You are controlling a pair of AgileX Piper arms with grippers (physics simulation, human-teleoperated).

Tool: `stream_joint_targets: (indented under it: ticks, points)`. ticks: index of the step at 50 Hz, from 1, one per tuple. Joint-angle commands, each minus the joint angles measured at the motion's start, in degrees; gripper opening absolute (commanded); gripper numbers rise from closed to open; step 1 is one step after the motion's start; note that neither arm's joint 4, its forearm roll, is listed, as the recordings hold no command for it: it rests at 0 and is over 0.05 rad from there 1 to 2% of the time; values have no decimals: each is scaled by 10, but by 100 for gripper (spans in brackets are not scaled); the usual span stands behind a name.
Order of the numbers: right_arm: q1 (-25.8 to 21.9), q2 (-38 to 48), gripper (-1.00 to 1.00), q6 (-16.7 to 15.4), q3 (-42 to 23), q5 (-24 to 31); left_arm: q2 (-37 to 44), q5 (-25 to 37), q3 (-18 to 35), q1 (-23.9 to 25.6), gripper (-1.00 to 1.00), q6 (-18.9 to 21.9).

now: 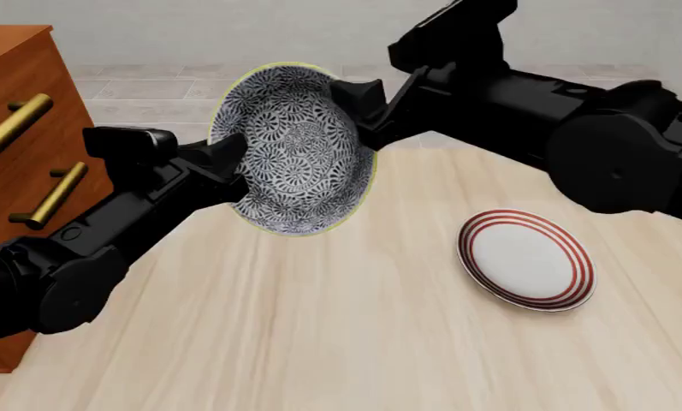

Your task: Put the bowl on top of the cabinet.

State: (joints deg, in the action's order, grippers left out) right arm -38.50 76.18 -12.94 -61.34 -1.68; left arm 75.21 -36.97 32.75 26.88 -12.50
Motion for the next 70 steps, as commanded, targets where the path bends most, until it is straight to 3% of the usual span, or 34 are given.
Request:
stream_joint_targets:
  ticks: [1, 16, 26, 30, 39, 42, 51, 62, 67, 70]
  points:
    - [1, -25, 100, 0, 1, 10, 3, 1, 5, -10, -100, 4]
    - [4, -71, 100, 11, 3, 28, 0, 26, 22, -13, -100, 20]
    - [6, -113, 100, 41, 1, 34, -18, 49, 30, -13, -100, 22]
    - [7, -120, 100, 49, 13, 20, -23, 51, 28, -8, -100, 7]
    - [3, -139, 100, 66, 31, -10, -34, 92, 50, -6, -100, 30]
    - [-1, -148, 100, 74, 39, -20, -42, 106, 60, -3, -100, 13]
    - [-15, -180, 100, 82, 70, -52, -33, 185, 115, 10, -100, 30]
    - [-22, -223, 100, 86, 89, -73, -17, 257, 160, 8, -100, 15]
    - [-28, -239, 100, 83, 83, -69, -18, 292, 175, -1, -100, -33]
    - [-32, -248, 100, 76, 83, -69, -23, 306, 181, -14, -100, -37]
